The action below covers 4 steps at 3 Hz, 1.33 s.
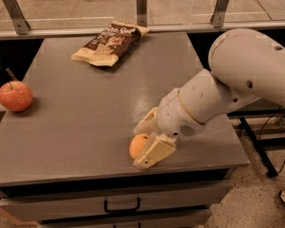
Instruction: Move orange near brown chip bag
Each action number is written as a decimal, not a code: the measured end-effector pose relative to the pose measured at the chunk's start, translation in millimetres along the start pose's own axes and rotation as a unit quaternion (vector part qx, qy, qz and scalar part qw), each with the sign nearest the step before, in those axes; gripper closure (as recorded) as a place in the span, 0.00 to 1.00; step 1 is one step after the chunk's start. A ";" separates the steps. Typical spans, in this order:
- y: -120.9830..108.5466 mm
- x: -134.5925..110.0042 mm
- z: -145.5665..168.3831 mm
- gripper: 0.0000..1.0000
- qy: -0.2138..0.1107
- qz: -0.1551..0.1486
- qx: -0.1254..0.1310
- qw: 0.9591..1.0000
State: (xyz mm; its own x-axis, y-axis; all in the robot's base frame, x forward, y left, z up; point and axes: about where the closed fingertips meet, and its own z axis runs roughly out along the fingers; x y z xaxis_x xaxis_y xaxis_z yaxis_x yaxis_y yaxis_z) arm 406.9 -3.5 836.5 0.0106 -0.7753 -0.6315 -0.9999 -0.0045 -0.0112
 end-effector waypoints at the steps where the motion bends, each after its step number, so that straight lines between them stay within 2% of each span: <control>1: -0.7 7.7 1.0 0.67 0.004 0.008 -0.002 1.000; 2: -18.0 11.3 -30.8 0.90 -0.002 0.013 0.030 0.999; 3: -53.6 3.8 -86.5 1.00 -0.016 0.011 0.087 0.996; 4: -61.2 -8.0 -101.5 1.00 -0.023 0.001 0.104 0.994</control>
Offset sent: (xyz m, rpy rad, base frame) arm 0.0516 -0.0639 0.0603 0.0352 -0.1116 -0.1395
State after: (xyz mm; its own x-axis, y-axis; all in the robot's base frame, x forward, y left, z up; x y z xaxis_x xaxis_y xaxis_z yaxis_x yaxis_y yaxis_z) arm 467.4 -61.1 920.9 0.0143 -0.7459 -0.6659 -0.9771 0.1308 -0.1675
